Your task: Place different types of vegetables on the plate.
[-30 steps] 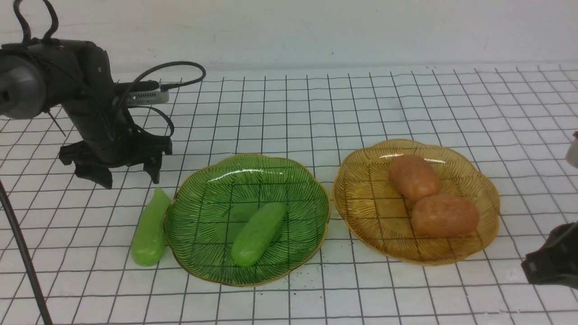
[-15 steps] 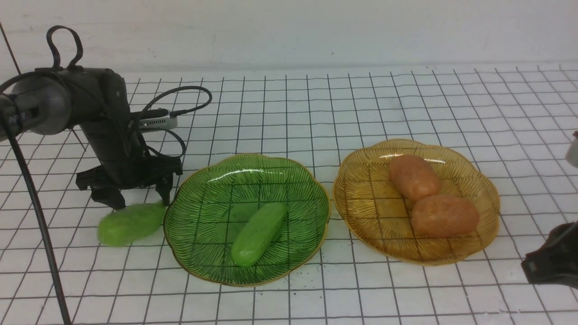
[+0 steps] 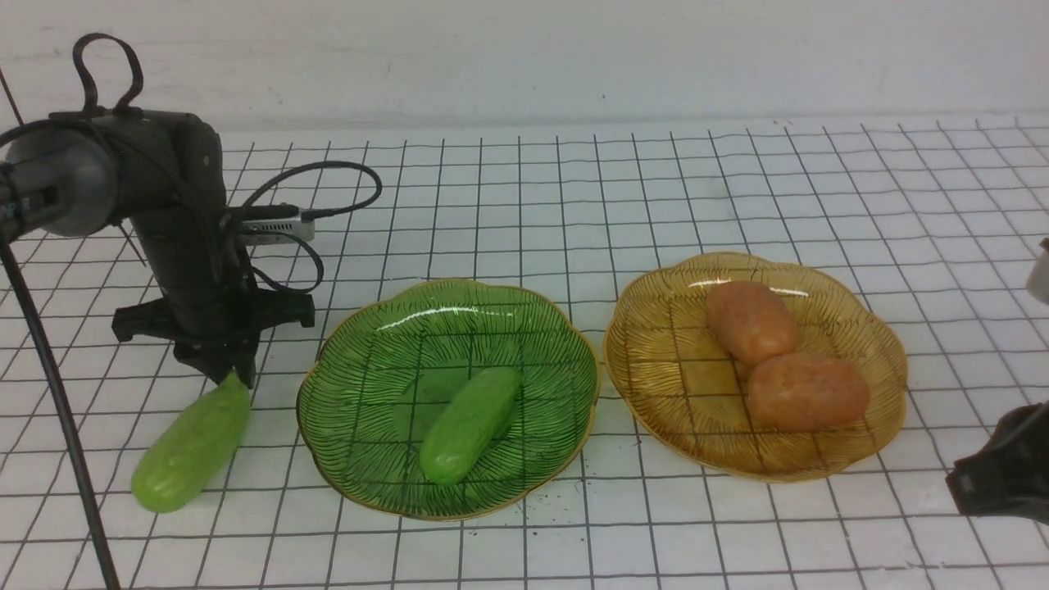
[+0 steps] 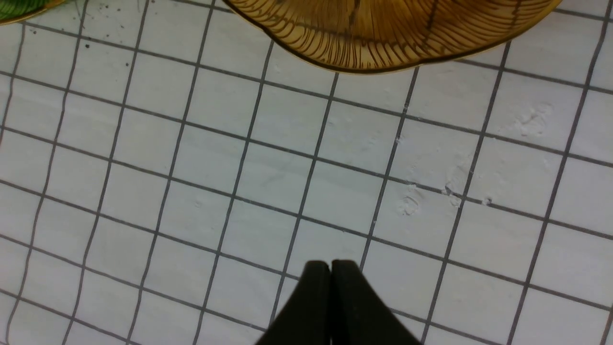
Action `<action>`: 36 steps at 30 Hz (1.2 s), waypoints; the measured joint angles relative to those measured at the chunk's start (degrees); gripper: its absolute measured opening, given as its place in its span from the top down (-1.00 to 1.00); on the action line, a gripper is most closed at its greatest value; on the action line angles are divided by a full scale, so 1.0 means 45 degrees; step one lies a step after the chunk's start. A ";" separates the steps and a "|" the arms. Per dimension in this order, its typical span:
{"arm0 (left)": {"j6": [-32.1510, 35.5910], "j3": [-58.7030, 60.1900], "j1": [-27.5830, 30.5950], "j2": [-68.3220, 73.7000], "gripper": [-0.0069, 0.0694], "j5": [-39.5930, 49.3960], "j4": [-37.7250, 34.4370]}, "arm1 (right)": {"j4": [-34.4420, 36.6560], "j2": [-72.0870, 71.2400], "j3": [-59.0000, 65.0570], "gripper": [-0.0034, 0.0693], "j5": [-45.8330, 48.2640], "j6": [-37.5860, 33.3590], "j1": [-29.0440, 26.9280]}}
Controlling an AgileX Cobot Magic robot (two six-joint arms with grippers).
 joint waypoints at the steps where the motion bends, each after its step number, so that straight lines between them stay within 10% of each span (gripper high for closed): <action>1: 0.0018 0.0000 0.0000 -0.0075 0.60 0.0000 0.0000 | 0.0000 0.0000 0.0000 0.94 0.0000 -0.0003 0.0000; 21: 0.2758 -0.0031 -0.2253 -0.1401 0.57 -0.3032 -0.4344 | 0.0011 -0.0202 0.0008 0.94 -0.0275 -0.0137 0.0000; 36: 0.2840 -0.0031 -0.2895 -0.0707 -0.45 -0.3755 -0.4195 | -0.0068 -0.6612 0.0008 0.94 0.0353 -0.0827 0.0000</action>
